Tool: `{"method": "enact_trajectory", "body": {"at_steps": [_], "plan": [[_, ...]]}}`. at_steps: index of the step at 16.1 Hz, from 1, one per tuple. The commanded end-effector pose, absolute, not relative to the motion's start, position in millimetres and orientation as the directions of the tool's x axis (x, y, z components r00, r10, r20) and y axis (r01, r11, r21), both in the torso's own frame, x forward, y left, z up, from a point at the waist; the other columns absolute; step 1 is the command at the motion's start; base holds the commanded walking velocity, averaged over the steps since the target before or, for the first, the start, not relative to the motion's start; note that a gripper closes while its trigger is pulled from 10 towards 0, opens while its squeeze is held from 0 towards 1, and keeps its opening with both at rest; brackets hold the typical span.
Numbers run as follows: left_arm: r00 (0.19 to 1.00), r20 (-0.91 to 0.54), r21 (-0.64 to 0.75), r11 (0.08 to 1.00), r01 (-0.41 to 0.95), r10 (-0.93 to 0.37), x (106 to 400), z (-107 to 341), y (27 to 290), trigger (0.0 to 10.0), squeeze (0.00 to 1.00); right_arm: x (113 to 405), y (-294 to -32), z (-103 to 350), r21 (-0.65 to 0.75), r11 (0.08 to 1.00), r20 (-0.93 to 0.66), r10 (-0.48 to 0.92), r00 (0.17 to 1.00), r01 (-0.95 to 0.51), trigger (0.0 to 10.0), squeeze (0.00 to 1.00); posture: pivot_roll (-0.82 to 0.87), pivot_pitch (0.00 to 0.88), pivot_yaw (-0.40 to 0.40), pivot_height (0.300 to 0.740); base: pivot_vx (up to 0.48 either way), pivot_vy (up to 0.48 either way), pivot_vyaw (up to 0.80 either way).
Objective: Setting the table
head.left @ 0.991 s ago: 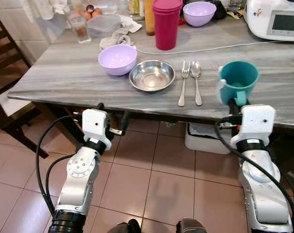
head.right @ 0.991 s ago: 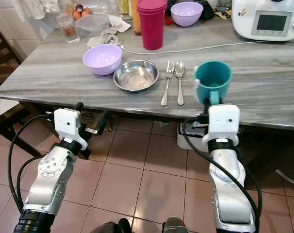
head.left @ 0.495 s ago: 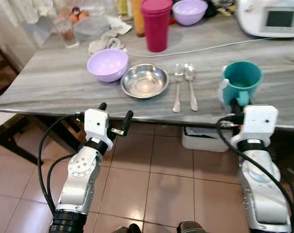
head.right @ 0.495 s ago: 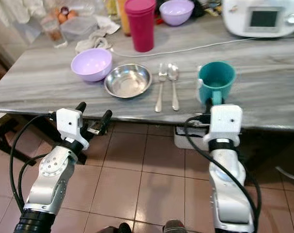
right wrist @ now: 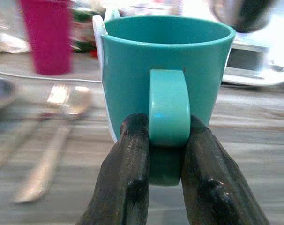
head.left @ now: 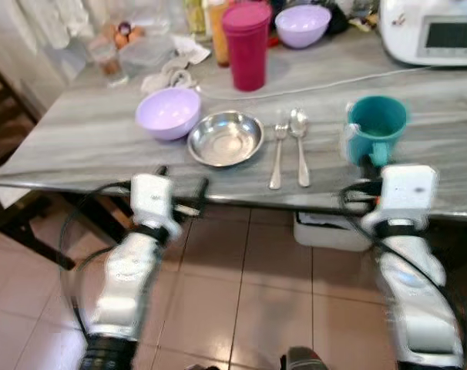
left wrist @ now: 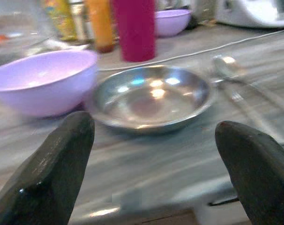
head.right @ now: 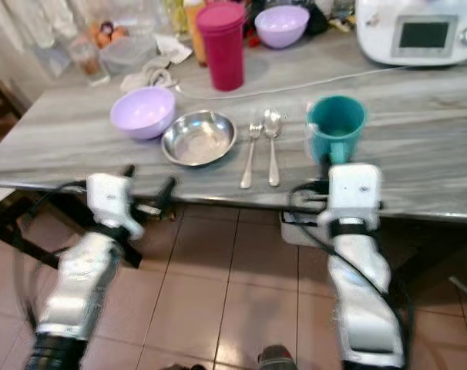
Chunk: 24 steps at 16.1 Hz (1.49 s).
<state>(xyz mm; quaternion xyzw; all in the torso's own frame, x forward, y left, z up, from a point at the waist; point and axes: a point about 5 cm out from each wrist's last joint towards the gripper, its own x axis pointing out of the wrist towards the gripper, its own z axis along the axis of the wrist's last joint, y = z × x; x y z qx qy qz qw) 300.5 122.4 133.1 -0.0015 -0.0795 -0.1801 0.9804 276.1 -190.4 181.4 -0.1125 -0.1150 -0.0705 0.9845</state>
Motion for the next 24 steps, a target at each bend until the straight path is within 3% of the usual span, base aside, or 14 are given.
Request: {"method": "enact_trajectory", "body": {"at_steps": [1,17,22,24], "plan": [[0.932,0.146,0.036,0.944,0.329,-0.331,300,132,134,10.0,0.00,276,-183,187,-0.199,0.969,0.271,-0.091,0.958,0.148,10.0,0.00,-0.32,0.160,0.122,0.740,0.251,0.000,0.00],[0.924,0.157,0.024,0.937,0.349,-0.348,297,135,135,10.0,0.00,278,-178,191,-0.211,0.968,0.293,-0.068,0.954,0.134,10.0,0.00,-0.31,0.159,0.117,0.740,0.232,0.000,0.00],[0.890,0.180,0.045,0.907,0.418,-0.419,284,139,142,10.0,0.00,278,-174,192,-0.201,0.974,0.303,-0.042,0.952,0.107,10.0,0.00,-0.30,0.170,0.119,0.740,0.000,0.000,0.00],[0.835,0.177,0.019,0.850,0.526,-0.521,277,139,137,10.0,0.00,279,-175,192,-0.214,0.971,0.296,-0.042,0.954,0.109,10.0,0.00,-0.29,0.175,0.115,0.740,0.000,0.000,0.00]]}}
